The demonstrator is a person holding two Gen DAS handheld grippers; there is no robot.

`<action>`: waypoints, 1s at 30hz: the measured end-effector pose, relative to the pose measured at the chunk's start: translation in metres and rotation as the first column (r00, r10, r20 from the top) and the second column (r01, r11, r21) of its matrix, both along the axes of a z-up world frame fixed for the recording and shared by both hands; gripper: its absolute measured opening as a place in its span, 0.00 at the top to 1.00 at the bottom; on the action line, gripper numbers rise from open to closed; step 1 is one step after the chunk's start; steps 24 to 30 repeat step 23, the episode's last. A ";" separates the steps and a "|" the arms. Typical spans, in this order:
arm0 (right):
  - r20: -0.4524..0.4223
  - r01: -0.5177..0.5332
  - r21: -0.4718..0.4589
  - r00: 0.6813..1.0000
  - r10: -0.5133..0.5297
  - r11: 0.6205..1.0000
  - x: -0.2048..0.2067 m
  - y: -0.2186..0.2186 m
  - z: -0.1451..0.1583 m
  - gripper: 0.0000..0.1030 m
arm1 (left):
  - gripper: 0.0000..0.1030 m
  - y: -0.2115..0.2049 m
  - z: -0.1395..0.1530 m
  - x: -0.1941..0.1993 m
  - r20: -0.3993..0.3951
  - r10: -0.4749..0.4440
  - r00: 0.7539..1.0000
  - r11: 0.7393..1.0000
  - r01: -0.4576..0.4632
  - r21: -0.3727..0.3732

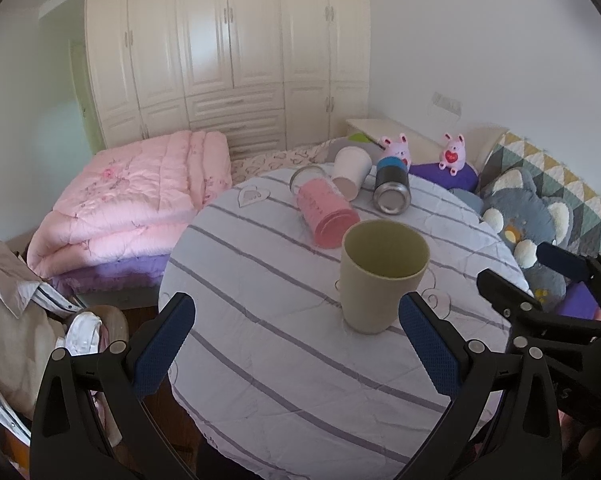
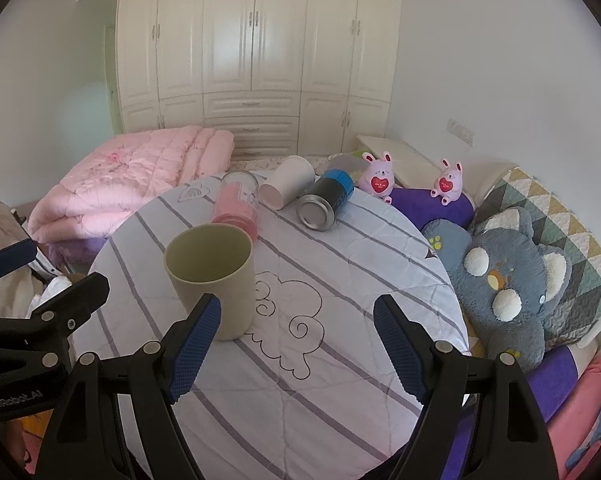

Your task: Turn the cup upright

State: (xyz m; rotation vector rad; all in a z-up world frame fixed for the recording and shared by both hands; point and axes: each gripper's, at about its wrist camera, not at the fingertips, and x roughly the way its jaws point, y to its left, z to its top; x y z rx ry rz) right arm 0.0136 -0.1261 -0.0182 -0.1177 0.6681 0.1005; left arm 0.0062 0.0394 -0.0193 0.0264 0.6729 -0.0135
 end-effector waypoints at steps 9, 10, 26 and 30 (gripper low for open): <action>-0.028 0.006 -0.001 1.000 -0.006 1.000 0.009 -0.001 -0.008 0.22 | 0.00 -0.003 -0.006 0.011 -0.012 -0.002 1.000 1.000 0.002 0.022; -0.032 0.008 0.000 0.999 -0.007 1.000 0.011 -0.001 -0.009 0.22 | 0.00 -0.004 -0.006 0.013 -0.015 -0.004 1.000 1.000 0.004 0.020; -0.072 0.013 -0.005 0.997 -0.014 1.000 0.024 -0.004 -0.021 0.22 | 0.00 -0.005 -0.021 0.033 -0.056 -0.009 0.998 0.999 0.012 0.050; -0.072 0.013 -0.005 0.997 -0.014 1.000 0.024 -0.004 -0.021 0.22 | 0.00 -0.005 -0.021 0.033 -0.056 -0.009 0.998 0.999 0.012 0.050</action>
